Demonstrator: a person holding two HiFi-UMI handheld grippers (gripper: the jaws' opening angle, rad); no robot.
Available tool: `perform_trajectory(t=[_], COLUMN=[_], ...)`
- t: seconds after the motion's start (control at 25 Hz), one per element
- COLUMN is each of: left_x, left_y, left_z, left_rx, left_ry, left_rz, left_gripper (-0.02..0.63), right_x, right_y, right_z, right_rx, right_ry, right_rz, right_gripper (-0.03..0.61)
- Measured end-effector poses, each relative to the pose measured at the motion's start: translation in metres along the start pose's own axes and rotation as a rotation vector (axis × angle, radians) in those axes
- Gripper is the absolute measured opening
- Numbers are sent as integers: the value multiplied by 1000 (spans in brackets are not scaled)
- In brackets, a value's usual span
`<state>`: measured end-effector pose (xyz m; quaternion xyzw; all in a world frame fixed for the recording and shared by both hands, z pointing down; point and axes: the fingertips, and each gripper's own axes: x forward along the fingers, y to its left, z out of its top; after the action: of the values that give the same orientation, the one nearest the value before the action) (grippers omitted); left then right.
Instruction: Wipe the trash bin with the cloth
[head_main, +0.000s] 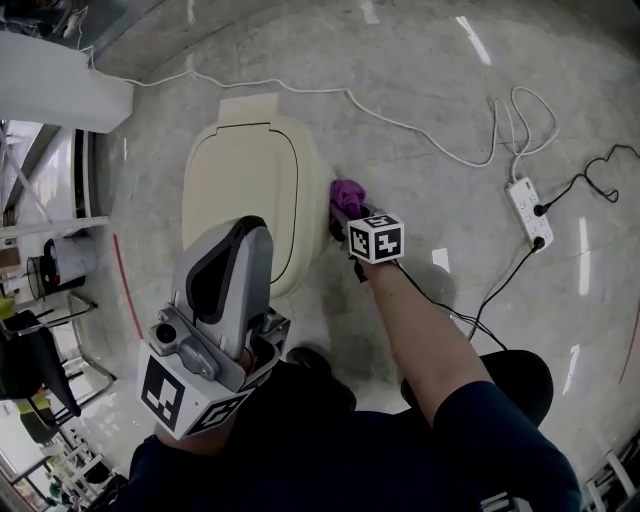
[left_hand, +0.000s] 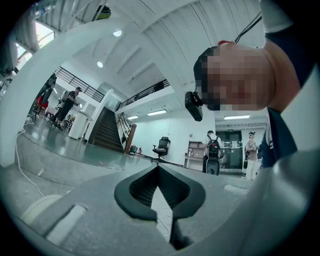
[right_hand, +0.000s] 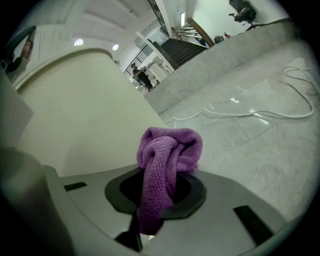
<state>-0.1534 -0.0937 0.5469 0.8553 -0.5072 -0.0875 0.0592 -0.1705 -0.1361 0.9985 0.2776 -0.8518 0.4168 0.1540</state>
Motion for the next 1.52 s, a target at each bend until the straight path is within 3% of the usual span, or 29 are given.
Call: perform_trajectory(t=[0.44,0.72,1.0,1.32,1.52], left_x=[15,19,18,5,-6], left_y=[-9,-21,-21,-15,-9], left_z=[9,3,3,2,3], left_rx=[-19,-21,-9,13,20], left_ry=[-38,-28,-24,-19,-17], left_rz=[-73,-99,-96,-76,-53], left_gripper=[-2,-2,-2,-2,-2], right_x=[-95,-115,-87,-44,-26], right_y=[101,122,92,40,19], right_z=[91,95,55,-25,-70], right_rx=[-48,-117,-61,63,26], right_ry=[-291,-324,-264,-114,4], right_rz=[233,245,181,77,23], right_gripper=[69,69,69,69,69])
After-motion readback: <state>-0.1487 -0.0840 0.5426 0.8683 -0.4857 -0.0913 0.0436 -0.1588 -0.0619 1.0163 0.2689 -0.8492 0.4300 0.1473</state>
